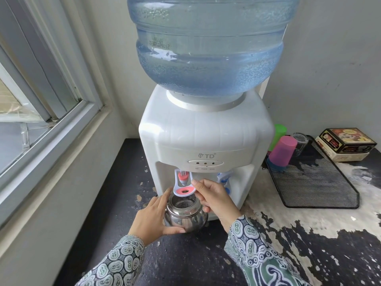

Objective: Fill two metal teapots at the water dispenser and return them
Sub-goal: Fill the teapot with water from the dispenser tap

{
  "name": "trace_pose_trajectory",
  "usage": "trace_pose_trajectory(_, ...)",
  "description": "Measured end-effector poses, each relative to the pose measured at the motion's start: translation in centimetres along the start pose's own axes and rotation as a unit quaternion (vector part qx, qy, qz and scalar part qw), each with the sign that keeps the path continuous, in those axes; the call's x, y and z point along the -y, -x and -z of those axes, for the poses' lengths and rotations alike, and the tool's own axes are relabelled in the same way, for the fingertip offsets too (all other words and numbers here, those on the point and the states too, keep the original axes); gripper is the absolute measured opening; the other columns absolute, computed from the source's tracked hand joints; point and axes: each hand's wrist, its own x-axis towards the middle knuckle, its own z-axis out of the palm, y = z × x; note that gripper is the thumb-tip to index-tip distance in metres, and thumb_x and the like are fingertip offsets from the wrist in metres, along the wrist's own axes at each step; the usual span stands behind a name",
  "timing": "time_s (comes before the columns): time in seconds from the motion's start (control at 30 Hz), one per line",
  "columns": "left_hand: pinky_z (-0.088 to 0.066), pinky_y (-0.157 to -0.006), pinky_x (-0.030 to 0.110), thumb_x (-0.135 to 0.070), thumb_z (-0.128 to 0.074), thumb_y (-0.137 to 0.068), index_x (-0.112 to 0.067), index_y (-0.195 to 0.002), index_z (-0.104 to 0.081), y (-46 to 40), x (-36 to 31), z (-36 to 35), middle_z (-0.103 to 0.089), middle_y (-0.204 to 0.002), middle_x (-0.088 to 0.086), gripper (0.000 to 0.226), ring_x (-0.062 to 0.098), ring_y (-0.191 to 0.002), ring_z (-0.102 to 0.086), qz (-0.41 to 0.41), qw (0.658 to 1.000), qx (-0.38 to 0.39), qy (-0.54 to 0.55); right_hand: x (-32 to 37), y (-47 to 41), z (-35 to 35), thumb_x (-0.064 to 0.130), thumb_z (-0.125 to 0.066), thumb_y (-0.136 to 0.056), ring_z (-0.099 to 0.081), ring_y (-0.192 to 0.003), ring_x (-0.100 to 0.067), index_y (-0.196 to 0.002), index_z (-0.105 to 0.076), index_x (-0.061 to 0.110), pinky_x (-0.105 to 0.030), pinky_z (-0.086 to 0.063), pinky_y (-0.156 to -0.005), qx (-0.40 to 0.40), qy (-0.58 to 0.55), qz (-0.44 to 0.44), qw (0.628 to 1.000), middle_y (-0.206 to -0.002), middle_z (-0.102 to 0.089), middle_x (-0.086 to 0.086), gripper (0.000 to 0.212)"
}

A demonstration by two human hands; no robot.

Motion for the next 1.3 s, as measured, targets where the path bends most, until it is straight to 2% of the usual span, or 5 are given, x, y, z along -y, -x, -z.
trace_pose_trajectory(0.3,-0.050,-0.082,0.034,-0.095,-0.028,-0.041,-0.022,-0.145,-0.006,-0.1,0.2,-0.3,-0.048,-0.129,-0.004,0.128,0.014,-0.116,-0.047,-0.003,1.000,-0.003,-0.002,-0.7,0.0,-0.3,0.021,-0.054,-0.089,-0.030,-0.039,-0.001,-0.062,-0.049,0.018,-0.016,-0.024,-0.040,0.002,-0.015,-0.011,1.000,-0.051,-0.038,0.007,0.028)
trace_pose_trajectory(0.77,-0.051,-0.081,0.037,-0.088,-0.040,-0.048,-0.021,-0.145,-0.006,-0.1,0.1,-0.4,-0.048,-0.128,-0.002,0.123,0.015,-0.115,-0.048,-0.004,1.000,-0.012,-0.001,-4.3,-2.3,-0.3,0.020,-0.059,-0.084,-0.037,-0.048,-0.005,-0.073,-0.050,0.017,-0.024,-0.033,-0.049,-0.119,0.338,0.081,0.930,-0.052,-0.039,0.008,0.015)
trace_pose_trajectory(0.9,-0.051,-0.079,0.036,-0.090,-0.036,-0.044,-0.021,-0.145,-0.007,-0.1,0.3,-0.9,-0.050,-0.125,-0.001,0.126,0.016,-0.113,-0.048,-0.007,1.000,-0.024,0.003,-5.8,-0.7,-1.1,0.024,-0.058,-0.084,-0.049,-0.084,-0.007,-0.102,-0.050,0.021,-0.022,-0.044,-0.063,-0.125,0.371,0.128,0.911,-0.091,-0.051,0.010,0.020)
trace_pose_trajectory(1.07,-0.055,-0.066,0.036,-0.092,-0.040,-0.044,-0.027,-0.140,-0.007,0.0,0.8,-2.1,-0.055,-0.122,-0.004,0.121,0.014,-0.105,-0.051,-0.028,0.999,-0.040,-0.009,-8.0,0.6,-1.7,0.045,-0.048,-0.079,-0.033,-0.128,-0.023,-0.138,-0.029,0.021,-0.035,-0.033,-0.102,-0.140,0.360,0.094,0.917,-0.146,-0.029,0.002,0.066)
trace_pose_trajectory(1.3,-0.048,-0.044,0.018,-0.093,-0.020,-0.051,-0.011,-0.131,-0.038,0.7,0.1,-2.3,-0.064,-0.105,-0.009,0.115,0.005,-0.082,-0.045,-0.023,0.998,-0.027,-0.051,-9.5,1.0,-0.6,0.038,-0.049,-0.089,-0.040,-0.129,-0.017,-0.133,-0.025,0.030,-0.035,-0.032,-0.110,-0.076,0.130,-0.072,0.986,-0.139,-0.042,-0.002,0.051)
